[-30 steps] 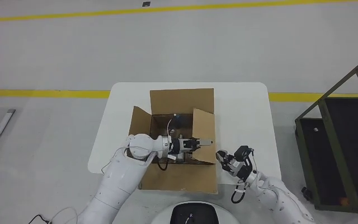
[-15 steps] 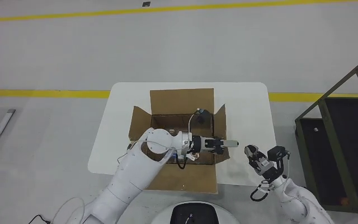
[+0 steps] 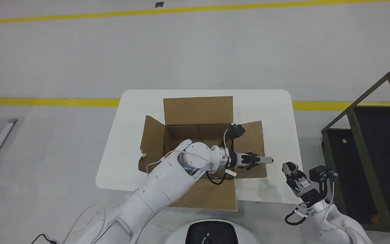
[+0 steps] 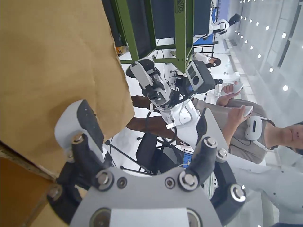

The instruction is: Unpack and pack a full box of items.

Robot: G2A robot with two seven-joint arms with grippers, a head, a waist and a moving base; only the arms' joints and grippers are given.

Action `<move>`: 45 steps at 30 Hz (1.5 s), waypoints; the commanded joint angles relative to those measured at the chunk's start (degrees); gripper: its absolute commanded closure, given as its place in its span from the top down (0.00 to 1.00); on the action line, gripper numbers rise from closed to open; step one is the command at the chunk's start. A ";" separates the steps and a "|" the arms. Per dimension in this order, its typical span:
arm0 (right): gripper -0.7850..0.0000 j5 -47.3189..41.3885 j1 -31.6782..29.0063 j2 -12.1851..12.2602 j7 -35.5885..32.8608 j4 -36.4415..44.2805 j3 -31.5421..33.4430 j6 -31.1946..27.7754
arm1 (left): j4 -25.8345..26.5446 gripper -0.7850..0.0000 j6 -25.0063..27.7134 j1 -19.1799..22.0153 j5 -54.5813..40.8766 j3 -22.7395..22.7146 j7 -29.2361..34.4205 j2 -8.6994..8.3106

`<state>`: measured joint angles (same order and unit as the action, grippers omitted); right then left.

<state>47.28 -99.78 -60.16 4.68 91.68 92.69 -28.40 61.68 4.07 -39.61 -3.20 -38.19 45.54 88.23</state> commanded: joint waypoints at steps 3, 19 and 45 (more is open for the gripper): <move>0.00 0.13 0.55 -0.11 -0.33 0.03 -0.31 -0.08 | -0.77 1.00 -1.90 0.60 3.31 1.00 -1.64 0.40; 0.00 -0.10 1.72 -0.44 0.27 0.73 0.25 -0.70 | 1.13 1.00 -4.54 0.33 6.84 -0.23 -1.37 0.52; 0.00 -6.05 9.00 -0.43 -7.10 11.60 0.44 -7.86 | 32.07 1.00 -9.11 -20.82 21.30 -32.52 5.36 -10.86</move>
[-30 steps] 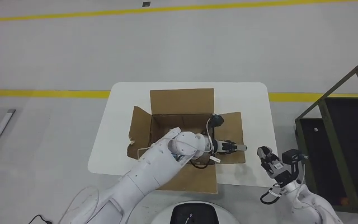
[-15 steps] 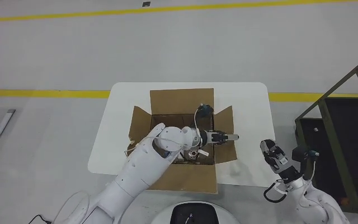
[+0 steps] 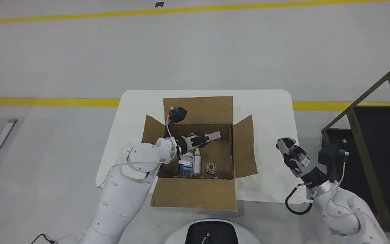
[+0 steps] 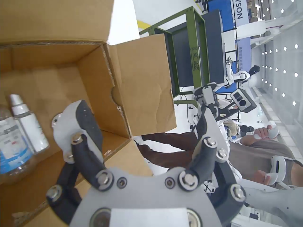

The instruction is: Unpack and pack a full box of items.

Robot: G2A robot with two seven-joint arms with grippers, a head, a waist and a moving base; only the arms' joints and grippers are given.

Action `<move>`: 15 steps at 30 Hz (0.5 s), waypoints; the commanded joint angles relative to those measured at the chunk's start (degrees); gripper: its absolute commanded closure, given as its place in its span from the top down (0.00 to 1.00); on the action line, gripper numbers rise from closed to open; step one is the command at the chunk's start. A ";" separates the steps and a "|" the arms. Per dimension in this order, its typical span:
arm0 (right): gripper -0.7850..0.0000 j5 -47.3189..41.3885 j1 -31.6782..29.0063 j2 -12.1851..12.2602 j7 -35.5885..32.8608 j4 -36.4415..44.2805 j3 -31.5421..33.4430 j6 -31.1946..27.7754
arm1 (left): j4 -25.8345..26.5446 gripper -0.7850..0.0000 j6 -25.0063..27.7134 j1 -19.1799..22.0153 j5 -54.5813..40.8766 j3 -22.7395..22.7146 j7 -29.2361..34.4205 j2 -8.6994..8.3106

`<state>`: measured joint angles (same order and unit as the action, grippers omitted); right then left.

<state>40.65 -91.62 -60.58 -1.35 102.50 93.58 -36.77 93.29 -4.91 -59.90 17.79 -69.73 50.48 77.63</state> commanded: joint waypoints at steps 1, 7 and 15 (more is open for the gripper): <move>0.00 1.46 1.80 -0.01 -2.00 1.79 -1.05 0.83 | 0.79 1.00 -0.32 -0.95 0.60 -1.80 0.88 -0.50; 0.00 5.58 7.79 -0.39 -6.50 3.81 -7.25 2.19 | 2.21 1.00 -0.53 -2.62 1.69 -4.72 2.45 -1.51; 0.00 10.71 14.34 -1.02 -16.07 -0.97 -15.66 5.98 | 3.08 1.00 -0.67 -3.47 1.62 -5.05 2.83 -2.03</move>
<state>51.07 -77.48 -61.57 -16.78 102.06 78.24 -31.25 96.38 -5.58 -63.38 19.41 -74.79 53.32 75.60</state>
